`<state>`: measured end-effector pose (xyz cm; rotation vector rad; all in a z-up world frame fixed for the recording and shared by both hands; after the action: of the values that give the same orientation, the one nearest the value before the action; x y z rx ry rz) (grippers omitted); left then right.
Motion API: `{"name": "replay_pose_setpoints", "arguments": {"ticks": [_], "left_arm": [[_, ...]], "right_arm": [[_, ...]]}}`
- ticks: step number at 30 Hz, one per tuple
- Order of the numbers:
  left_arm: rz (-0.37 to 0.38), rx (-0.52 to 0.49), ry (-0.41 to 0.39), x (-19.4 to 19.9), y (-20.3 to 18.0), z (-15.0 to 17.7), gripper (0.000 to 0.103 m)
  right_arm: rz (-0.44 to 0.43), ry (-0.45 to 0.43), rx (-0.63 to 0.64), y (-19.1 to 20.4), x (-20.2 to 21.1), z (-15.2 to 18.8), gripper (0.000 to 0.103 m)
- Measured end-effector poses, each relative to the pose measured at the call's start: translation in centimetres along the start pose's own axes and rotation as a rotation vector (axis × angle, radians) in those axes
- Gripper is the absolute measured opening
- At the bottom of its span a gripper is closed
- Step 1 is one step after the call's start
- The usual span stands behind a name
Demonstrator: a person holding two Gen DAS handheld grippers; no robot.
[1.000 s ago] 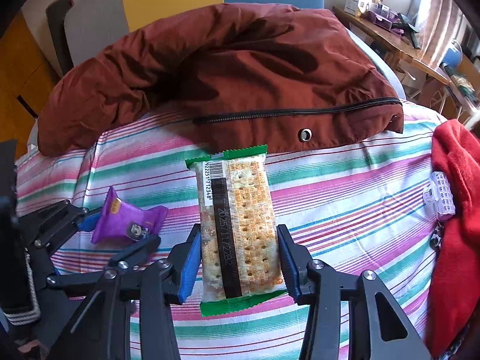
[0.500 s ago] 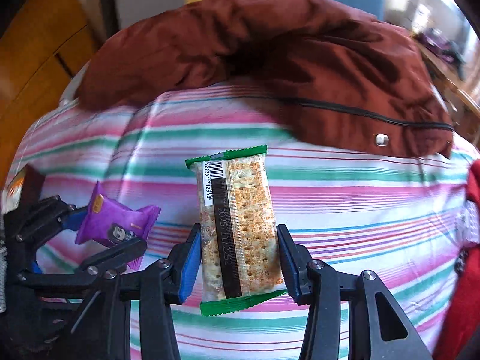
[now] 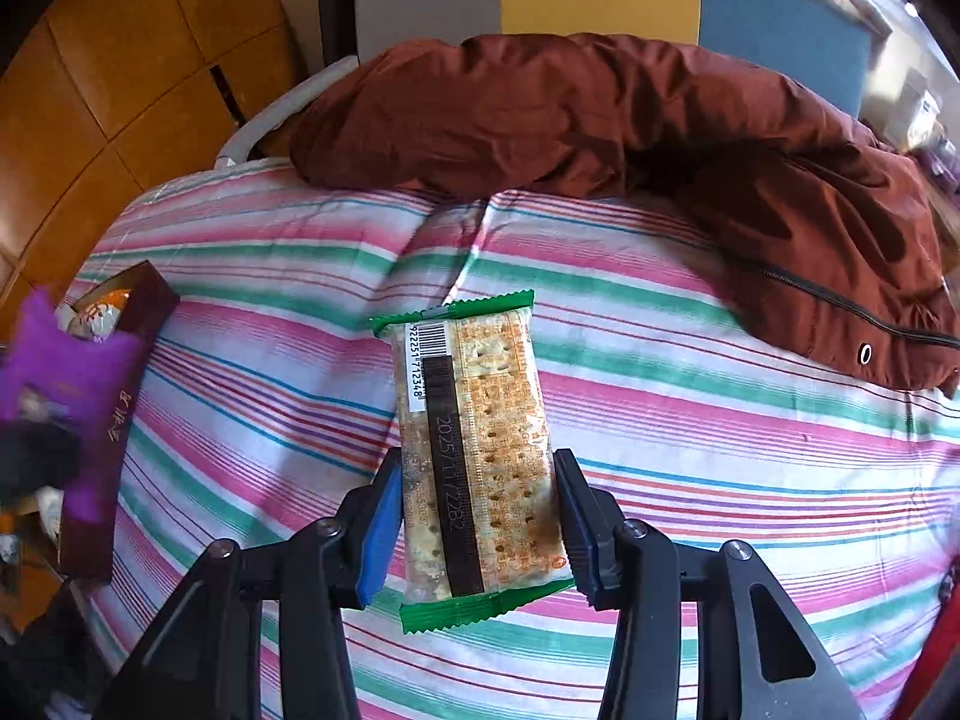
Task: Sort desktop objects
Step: 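Carry the cracker and candy packets to the gold tray and open both tools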
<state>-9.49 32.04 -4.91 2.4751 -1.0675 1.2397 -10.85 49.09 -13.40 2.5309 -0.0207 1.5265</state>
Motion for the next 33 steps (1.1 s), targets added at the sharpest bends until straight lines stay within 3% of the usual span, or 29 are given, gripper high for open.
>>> {"name": "replay_pose_setpoints", "arguments": {"ticks": [4, 13, 19, 23, 30, 33], "left_arm": [[-0.030, 0.036, -0.023, 2.6, 2.5, 1.6, 0.045], [-0.192, 0.191, -0.095, 10.4, 12.1, 6.3, 0.045], [-0.258, 0.304, -0.079, 12.0, 17.1, 10.3, 0.045], [-0.261, 0.347, -0.067, 11.7, 18.6, 12.6, 0.045], [-0.239, 0.367, -0.059, 10.6, 20.1, 13.6, 0.045], [-0.211, 0.401, -0.065, 10.7, 20.7, 14.2, 0.050]], "right_arm": [[0.005, 0.012, 0.018, 1.0, 0.1, 0.6, 0.048], [0.006, -0.015, 0.055, 3.3, 0.6, 0.9, 0.048], [-0.043, -0.043, 0.131, 8.6, 2.2, 1.0, 0.048], [-0.105, -0.062, 0.187, 13.4, 3.6, 0.9, 0.048], [-0.232, -0.074, 0.231, 22.3, 4.8, 0.8, 0.048], [-0.272, -0.073, 0.234, 25.3, 4.8, 0.6, 0.048]]}}
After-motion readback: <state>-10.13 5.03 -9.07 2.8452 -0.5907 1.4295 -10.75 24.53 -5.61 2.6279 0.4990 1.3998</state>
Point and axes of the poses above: each gripper's, at about its wrist camera, not at the fingertips, and x roughly against the way its jaws point, y to its left, z to its underside, the point moved 5 cm from there along -x, roughly the way its jaws point, and after that the axes turned 5 degrees about -x, right-handed, at the moved point
